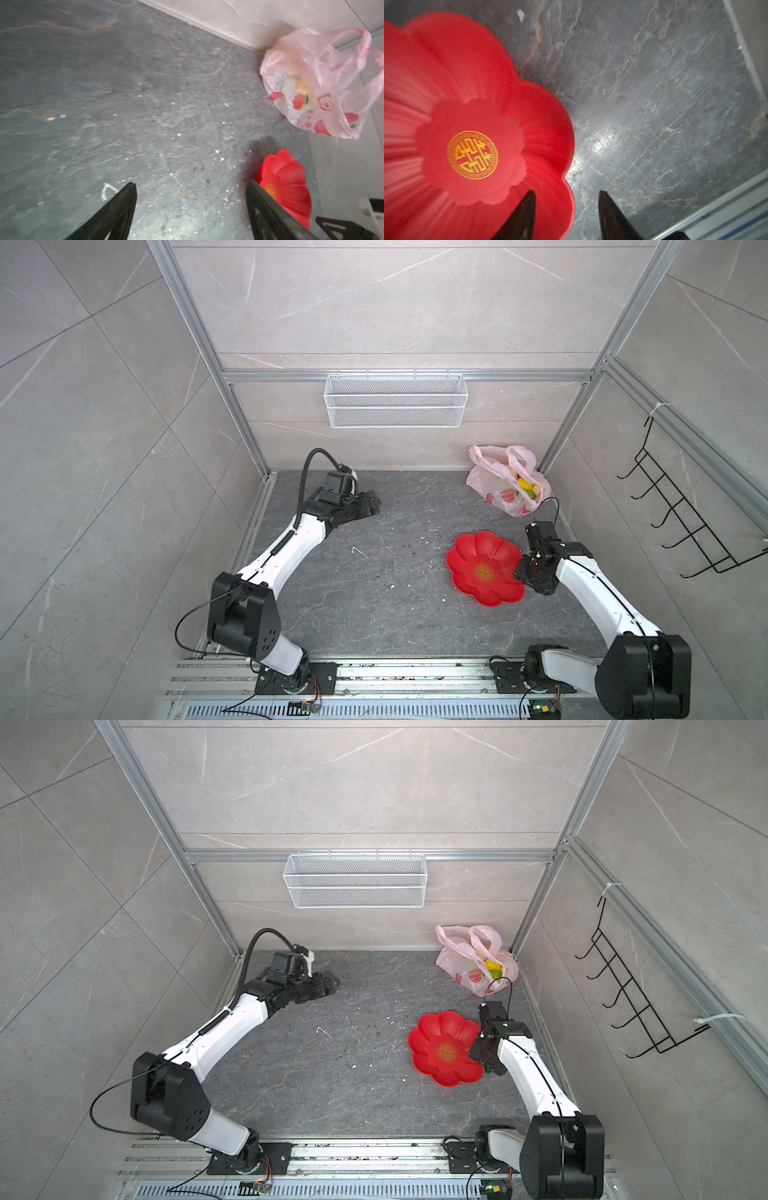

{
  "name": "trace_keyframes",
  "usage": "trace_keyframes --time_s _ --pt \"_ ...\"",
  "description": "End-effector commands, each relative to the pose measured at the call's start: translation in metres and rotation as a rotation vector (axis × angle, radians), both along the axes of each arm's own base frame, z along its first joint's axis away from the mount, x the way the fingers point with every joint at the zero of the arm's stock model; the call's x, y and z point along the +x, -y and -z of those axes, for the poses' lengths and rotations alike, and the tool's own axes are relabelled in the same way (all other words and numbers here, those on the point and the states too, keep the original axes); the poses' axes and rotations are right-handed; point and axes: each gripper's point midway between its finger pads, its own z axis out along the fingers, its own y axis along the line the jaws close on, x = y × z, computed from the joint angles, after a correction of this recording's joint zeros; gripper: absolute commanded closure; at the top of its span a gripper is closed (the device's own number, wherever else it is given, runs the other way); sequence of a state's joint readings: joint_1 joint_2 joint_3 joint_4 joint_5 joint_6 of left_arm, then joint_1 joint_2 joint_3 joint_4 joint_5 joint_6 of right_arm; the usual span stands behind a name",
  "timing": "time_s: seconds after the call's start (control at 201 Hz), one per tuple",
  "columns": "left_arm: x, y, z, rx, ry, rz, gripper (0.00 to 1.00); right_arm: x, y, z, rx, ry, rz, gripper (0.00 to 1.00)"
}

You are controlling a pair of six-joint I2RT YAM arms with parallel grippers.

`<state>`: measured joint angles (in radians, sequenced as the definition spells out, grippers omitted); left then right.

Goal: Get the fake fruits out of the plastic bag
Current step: 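Release the plate, raise the right gripper to the bag while the left reaches forward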

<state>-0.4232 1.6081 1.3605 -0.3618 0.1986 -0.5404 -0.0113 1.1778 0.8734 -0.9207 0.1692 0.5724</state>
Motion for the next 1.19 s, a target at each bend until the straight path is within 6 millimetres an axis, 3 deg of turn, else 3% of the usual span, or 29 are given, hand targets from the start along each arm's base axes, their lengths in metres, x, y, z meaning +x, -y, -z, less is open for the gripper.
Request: trace_keyframes --time_s 0.0,0.109,0.284,0.328,0.343,0.418,0.528,0.702,0.831,0.97,0.99,1.01,1.06,1.189 --pt "0.014 0.070 -0.044 -0.206 0.064 0.159 0.16 0.000 0.006 -0.036 -0.040 0.073 -0.014 0.47" --pt "0.034 0.133 -0.066 -0.278 0.115 0.269 0.15 0.005 0.006 -0.062 -0.044 0.157 -0.027 0.46" --pt "0.066 0.216 -0.067 -0.373 0.124 0.367 0.07 0.016 0.002 -0.086 -0.034 0.250 -0.054 0.45" --pt "0.072 0.232 -0.073 -0.408 0.144 0.380 0.05 0.018 0.000 -0.088 -0.024 0.271 -0.061 0.45" --pt "0.077 0.239 -0.060 -0.411 0.132 0.383 0.04 0.019 -0.001 -0.088 -0.020 0.276 -0.066 0.45" --pt "0.086 0.262 -0.059 -0.461 0.167 0.407 0.01 0.023 -0.005 -0.088 0.003 0.302 -0.075 0.45" --pt "0.093 0.282 -0.053 -0.505 0.203 0.418 0.01 0.031 -0.013 -0.085 0.046 0.342 -0.092 0.46" --pt "0.098 0.287 -0.041 -0.525 0.205 0.400 0.01 0.066 -0.027 -0.088 0.108 0.453 -0.147 0.51" --pt "0.091 0.278 -0.042 -0.487 0.196 0.398 0.02 0.102 -0.030 -0.103 0.078 0.538 -0.222 0.53" --pt "0.077 0.245 -0.038 -0.369 0.169 0.363 0.02 0.149 -0.031 -0.118 0.013 0.578 -0.301 0.54" --pt "0.077 0.240 -0.029 -0.347 0.149 0.355 0.02 0.156 -0.032 -0.119 -0.001 0.581 -0.316 0.53" --pt "0.072 0.232 -0.042 -0.344 0.161 0.351 0.02 0.163 -0.033 -0.122 -0.017 0.587 -0.332 0.53" --pt "0.067 0.216 -0.038 -0.318 0.135 0.339 0.03 0.182 -0.035 -0.122 -0.063 0.586 -0.358 0.53" --pt "0.048 0.181 -0.028 -0.250 0.121 0.331 0.03 0.227 -0.054 -0.127 -0.149 0.628 -0.463 0.50"
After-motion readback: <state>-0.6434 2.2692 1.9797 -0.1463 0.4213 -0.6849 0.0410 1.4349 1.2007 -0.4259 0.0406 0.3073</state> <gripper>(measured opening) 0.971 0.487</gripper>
